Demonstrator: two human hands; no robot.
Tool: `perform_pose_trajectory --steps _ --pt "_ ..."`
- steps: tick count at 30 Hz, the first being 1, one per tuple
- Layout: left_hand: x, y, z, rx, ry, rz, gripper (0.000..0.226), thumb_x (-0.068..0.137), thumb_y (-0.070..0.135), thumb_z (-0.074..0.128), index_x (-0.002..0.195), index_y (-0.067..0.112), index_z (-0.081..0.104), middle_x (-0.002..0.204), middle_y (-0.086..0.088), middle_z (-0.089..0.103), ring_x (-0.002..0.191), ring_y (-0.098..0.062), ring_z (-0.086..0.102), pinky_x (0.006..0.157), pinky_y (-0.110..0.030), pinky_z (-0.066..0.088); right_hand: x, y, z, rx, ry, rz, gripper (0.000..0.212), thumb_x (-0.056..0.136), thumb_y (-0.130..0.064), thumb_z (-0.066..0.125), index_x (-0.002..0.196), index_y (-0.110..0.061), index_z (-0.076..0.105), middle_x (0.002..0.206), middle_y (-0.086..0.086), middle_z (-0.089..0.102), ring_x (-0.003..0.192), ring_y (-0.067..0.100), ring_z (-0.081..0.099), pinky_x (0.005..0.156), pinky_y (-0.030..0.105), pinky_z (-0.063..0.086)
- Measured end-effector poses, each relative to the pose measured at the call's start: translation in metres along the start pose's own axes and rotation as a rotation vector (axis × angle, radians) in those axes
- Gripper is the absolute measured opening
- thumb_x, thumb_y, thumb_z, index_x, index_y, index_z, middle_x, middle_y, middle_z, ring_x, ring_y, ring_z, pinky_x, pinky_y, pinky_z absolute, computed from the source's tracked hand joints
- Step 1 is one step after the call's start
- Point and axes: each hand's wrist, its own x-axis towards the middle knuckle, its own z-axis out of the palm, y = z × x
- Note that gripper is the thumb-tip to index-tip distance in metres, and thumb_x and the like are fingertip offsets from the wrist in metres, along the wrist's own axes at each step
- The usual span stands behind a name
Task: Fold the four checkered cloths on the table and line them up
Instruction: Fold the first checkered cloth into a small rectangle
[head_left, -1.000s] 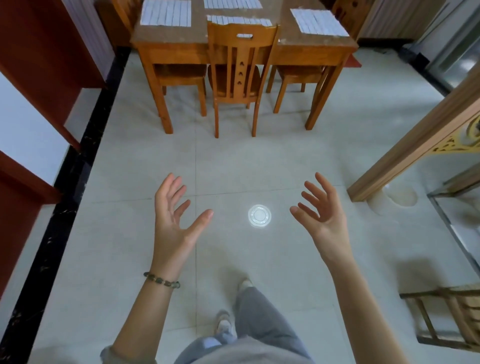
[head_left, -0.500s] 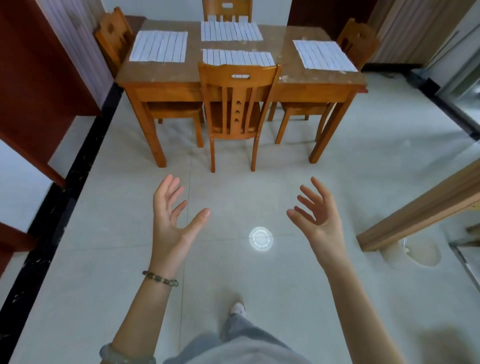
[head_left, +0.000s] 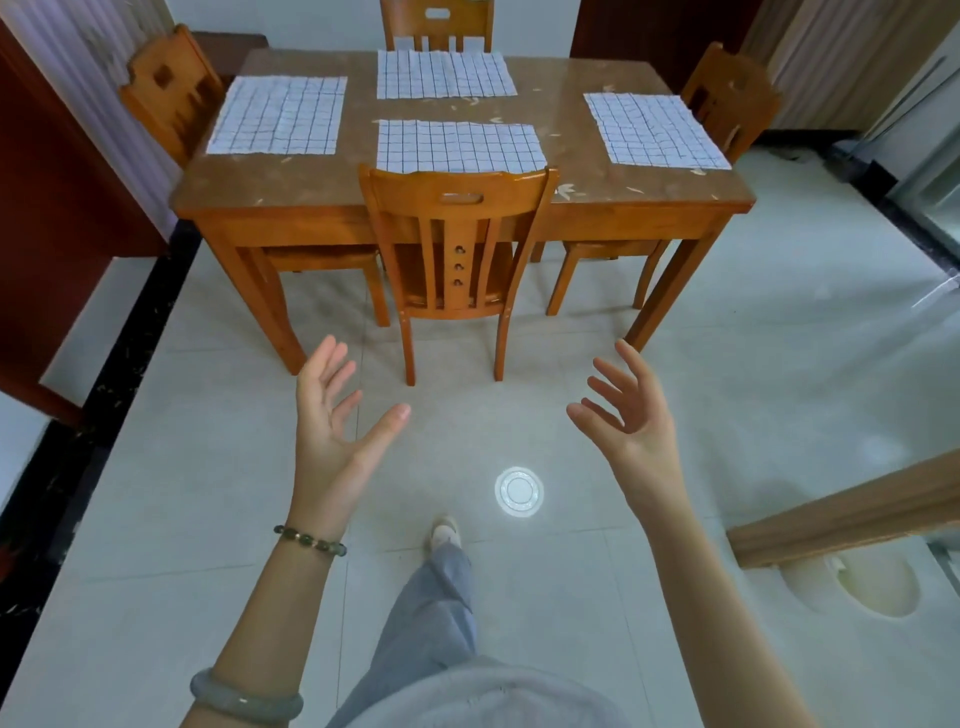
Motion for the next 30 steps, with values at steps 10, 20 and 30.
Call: perform_pose_trajectory --steps 10,20,30 --pt "0.19 -0.019 0.044 -0.024 0.009 0.008 0.086 0.07 0.023 0.074 0.143 0.027 0.029 0.144 0.012 0.038 0.132 -0.001 0.04 0.109 -0.033 0.037 0.199 -0.005 0.028 -0.037 0.046 -0.035 0.072 0.079 -0.017 0.075 0.136 -0.038 0.035 0.135 -0.007 0.051 0.119 0.008 0.054 0.093 0.021 0.048" --pt "0.318 -0.034 0.085 -0.005 -0.021 -0.012 0.091 0.063 0.039 0.075 0.141 0.032 0.029 0.143 0.015 0.039 0.133 -0.004 0.04 0.109 -0.034 0.037 0.33 0.003 0.044 -0.016 0.047 -0.006 0.075 0.078 -0.015 0.075 0.14 -0.031 0.036 0.133 -0.005 0.053 0.118 0.008 0.055 0.093 0.021 0.05" --pt "0.459 -0.061 0.134 0.013 0.113 0.016 0.089 0.069 0.022 0.076 0.145 0.021 0.029 0.147 0.002 0.037 0.133 -0.009 0.041 0.109 -0.037 0.039 0.495 0.011 0.05 0.045 -0.034 -0.03 0.072 0.08 -0.007 0.074 0.139 -0.03 0.039 0.133 0.001 0.054 0.121 0.012 0.054 0.1 0.032 0.048"
